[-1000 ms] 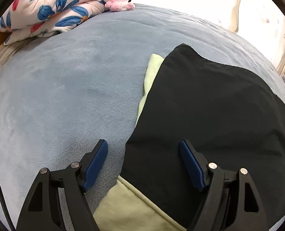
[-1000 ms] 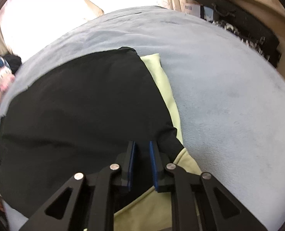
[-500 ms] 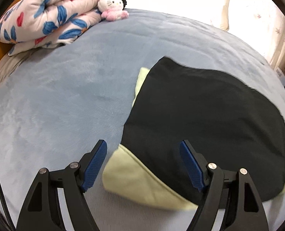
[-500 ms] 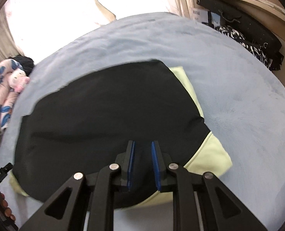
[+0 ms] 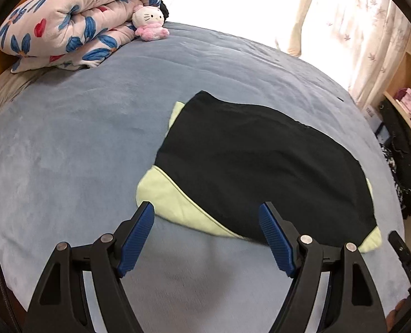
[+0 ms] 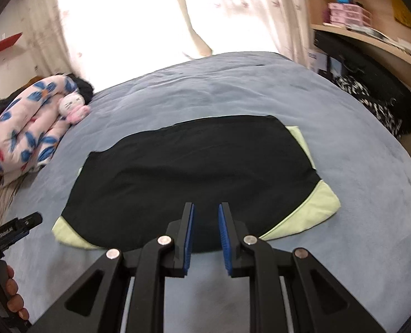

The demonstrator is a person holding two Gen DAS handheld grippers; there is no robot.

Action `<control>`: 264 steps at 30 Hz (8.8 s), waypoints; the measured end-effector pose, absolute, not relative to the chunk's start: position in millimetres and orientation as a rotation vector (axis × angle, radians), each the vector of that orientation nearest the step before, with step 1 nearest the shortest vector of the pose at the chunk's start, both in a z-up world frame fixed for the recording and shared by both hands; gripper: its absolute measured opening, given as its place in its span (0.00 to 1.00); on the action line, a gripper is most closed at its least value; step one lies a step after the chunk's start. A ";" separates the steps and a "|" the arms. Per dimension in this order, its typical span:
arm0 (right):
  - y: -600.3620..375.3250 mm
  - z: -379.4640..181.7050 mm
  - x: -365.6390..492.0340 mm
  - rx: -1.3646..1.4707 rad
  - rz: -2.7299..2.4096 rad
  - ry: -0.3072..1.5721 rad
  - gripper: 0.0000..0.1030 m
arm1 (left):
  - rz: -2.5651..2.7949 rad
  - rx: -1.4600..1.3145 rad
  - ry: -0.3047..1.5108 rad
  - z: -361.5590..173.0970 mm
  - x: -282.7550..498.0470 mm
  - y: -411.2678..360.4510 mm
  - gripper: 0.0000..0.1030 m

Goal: Fold large clothes

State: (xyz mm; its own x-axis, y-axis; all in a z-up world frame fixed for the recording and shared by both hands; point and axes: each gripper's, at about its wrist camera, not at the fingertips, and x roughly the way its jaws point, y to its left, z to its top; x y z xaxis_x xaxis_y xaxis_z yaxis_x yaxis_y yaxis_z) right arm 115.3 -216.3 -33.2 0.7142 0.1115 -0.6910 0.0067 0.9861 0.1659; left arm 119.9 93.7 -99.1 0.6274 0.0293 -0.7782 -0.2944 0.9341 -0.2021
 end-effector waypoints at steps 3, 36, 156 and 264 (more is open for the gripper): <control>-205.6 -32.4 104.0 0.154 0.086 0.770 0.17 | 0.172 -0.346 0.887 -100.9 107.9 90.9 0.74; -150.4 -94.0 171.6 0.143 0.231 0.834 0.17 | -0.010 -0.882 0.769 -236.2 217.4 139.6 0.71; -414.9 -79.3 316.6 0.390 0.127 0.927 0.52 | -0.327 -0.272 0.913 -135.3 287.7 -62.7 0.66; -417.1 -99.3 212.0 0.192 -0.111 1.063 0.17 | -0.263 -0.157 1.001 -140.9 273.0 -102.4 0.61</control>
